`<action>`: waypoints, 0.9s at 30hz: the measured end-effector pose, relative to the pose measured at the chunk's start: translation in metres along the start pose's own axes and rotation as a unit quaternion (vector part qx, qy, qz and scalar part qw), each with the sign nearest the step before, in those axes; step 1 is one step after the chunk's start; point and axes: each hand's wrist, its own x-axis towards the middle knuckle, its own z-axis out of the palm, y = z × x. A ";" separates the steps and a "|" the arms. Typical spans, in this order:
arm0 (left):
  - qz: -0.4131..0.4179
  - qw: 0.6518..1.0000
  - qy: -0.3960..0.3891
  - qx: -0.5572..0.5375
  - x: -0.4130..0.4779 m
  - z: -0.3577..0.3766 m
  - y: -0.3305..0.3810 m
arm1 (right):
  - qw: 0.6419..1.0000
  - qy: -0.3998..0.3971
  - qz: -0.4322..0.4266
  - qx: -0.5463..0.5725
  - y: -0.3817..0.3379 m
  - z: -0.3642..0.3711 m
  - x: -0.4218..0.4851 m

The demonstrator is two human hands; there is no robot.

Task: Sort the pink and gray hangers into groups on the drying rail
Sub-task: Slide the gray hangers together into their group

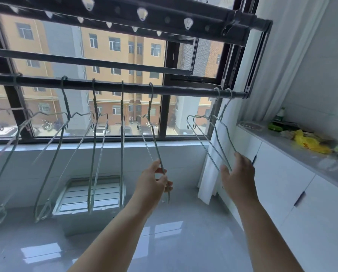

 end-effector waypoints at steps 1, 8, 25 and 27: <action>-0.001 1.000 -0.002 -0.003 0.000 0.002 0.000 | 0.999 -0.039 0.020 -0.002 0.004 0.001 0.006; -0.008 1.000 -0.003 -0.015 0.000 0.011 0.002 | 0.995 -0.016 0.020 0.098 0.002 0.020 0.014; -0.014 0.999 0.012 -0.031 0.006 0.014 0.000 | 0.990 0.044 -0.078 0.105 -0.011 0.046 0.001; -0.011 0.999 0.012 -0.029 0.007 0.013 0.000 | 0.991 0.039 -0.074 0.109 -0.012 0.047 0.001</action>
